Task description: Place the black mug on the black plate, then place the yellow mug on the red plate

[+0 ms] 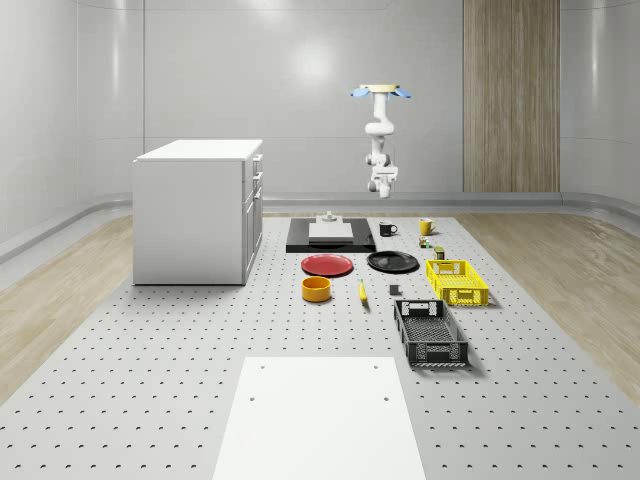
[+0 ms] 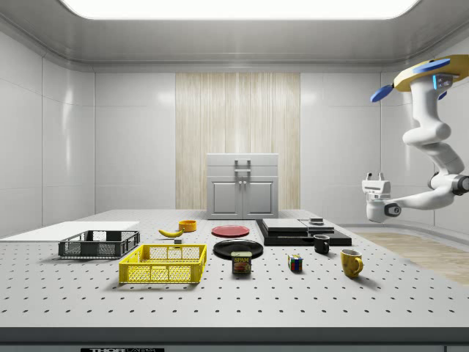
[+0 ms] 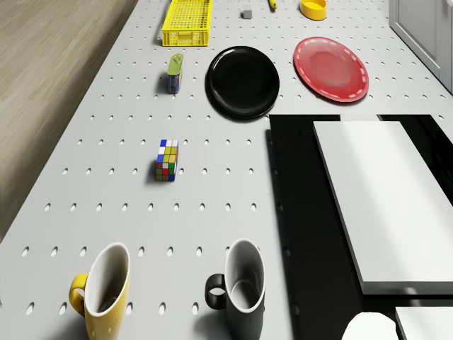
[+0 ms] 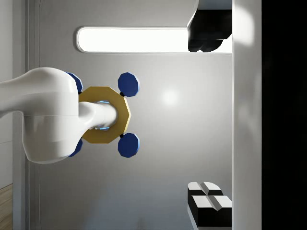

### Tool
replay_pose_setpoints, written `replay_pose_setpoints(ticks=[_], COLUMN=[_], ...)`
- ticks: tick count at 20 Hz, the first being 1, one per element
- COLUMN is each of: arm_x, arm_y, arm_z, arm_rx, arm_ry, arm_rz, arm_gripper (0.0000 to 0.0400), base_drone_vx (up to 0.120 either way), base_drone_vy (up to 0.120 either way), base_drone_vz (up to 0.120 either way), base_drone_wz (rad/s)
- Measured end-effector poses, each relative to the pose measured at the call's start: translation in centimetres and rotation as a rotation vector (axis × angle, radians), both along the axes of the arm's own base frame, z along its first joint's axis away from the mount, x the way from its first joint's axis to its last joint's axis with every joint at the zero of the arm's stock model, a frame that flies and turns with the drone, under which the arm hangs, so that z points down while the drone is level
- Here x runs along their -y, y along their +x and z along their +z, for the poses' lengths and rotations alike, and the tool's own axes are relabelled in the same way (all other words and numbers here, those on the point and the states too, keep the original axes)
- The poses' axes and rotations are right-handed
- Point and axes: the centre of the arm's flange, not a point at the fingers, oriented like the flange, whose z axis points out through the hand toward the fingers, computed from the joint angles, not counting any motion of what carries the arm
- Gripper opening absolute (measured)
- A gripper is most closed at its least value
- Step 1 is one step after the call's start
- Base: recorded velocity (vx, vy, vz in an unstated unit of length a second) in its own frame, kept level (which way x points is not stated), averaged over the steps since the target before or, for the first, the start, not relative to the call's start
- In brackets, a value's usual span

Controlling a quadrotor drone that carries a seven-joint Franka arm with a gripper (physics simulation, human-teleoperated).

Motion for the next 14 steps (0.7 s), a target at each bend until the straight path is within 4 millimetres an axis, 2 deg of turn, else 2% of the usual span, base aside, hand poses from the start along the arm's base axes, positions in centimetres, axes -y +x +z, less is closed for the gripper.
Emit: replay_pose_setpoints(ticks=[9, 14], arm_x=[0.00, -0.01], arm_y=[0.05, 0.02], arm_z=[1.09, 1.21], arm_rx=[0.007, 0.011], arm_ry=[0.000, 0.000], arm_rz=[0.000, 0.000], arm_gripper=[0.0400, 0.0400], base_drone_vx=[0.120, 0.120], base_drone_vy=[-0.004, -0.120], base_drone_vz=[0.000, 0.000], base_drone_wz=[0.000, 0.000])
